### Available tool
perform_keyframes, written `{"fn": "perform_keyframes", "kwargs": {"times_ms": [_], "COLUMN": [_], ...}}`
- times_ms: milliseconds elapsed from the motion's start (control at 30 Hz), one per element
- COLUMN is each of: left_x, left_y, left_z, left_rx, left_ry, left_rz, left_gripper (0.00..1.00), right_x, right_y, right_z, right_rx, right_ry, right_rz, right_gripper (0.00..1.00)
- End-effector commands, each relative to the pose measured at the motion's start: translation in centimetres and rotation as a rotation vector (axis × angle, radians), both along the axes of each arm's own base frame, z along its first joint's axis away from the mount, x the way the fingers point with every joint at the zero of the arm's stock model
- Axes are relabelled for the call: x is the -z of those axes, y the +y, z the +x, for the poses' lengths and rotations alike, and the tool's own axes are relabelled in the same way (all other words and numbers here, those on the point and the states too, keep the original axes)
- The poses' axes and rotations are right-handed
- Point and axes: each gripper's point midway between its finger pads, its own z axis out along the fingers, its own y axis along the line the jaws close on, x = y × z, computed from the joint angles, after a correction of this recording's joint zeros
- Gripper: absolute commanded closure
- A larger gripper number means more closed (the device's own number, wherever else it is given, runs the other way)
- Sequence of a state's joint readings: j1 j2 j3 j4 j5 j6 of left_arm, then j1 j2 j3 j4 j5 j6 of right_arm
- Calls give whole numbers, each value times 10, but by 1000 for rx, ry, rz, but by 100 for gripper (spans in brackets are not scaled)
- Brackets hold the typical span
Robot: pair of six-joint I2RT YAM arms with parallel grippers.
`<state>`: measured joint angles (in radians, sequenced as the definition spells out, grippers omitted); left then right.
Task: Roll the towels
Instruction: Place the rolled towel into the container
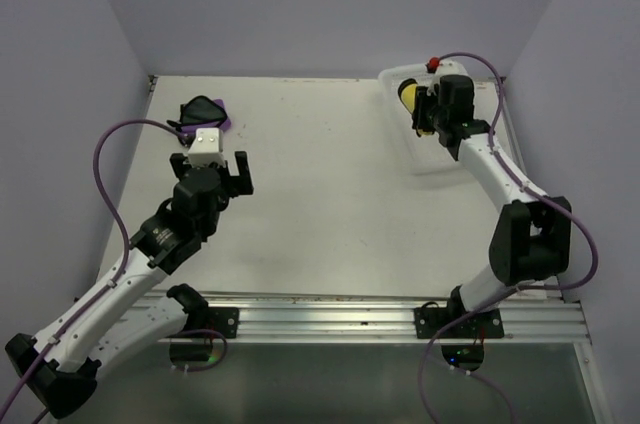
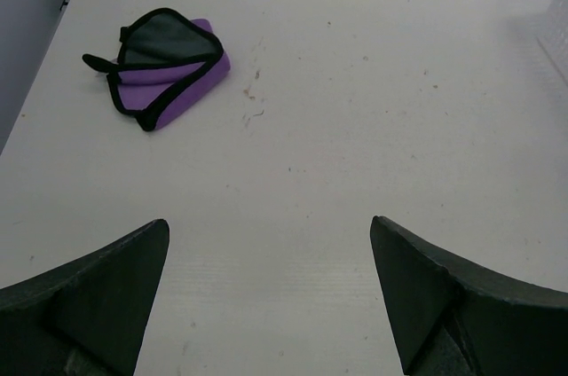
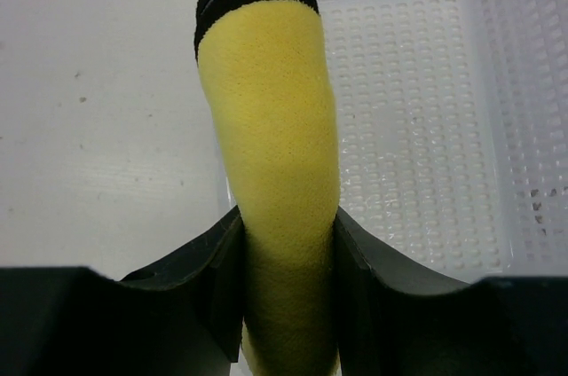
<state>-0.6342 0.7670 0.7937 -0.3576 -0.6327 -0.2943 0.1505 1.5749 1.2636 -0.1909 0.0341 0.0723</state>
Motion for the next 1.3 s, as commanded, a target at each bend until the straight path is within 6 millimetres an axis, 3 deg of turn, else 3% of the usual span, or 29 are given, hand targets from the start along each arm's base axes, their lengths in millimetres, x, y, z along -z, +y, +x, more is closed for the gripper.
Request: {"fn": "perform_keyframes", "kwargs": {"times_ms": [0, 200, 467, 900, 1267], "left_x": [-7, -8, -5, -6, -7], "left_y": [-1, 2, -2, -2, -3], "left_z": [6, 5, 6, 5, 4], "left_rx": [0, -12, 3, 10, 17], "left_ry": [-29, -34, -24, -26, -29], "left_rz": [-3, 2, 3, -1, -7], "left_gripper": [0, 0, 0, 0, 1], "right_x": [9, 58, 93, 131, 139], "right_y": [-7, -8, -10, -5, -6], "right_z": [27, 42, 39, 23, 15], "right_rx": [-22, -45, -65, -68, -56], "right_ry": [-30, 32, 91, 211, 246], "right_rz": [-42, -81, -121, -76, -73], "right_gripper": [59, 59, 59, 55, 45]}}
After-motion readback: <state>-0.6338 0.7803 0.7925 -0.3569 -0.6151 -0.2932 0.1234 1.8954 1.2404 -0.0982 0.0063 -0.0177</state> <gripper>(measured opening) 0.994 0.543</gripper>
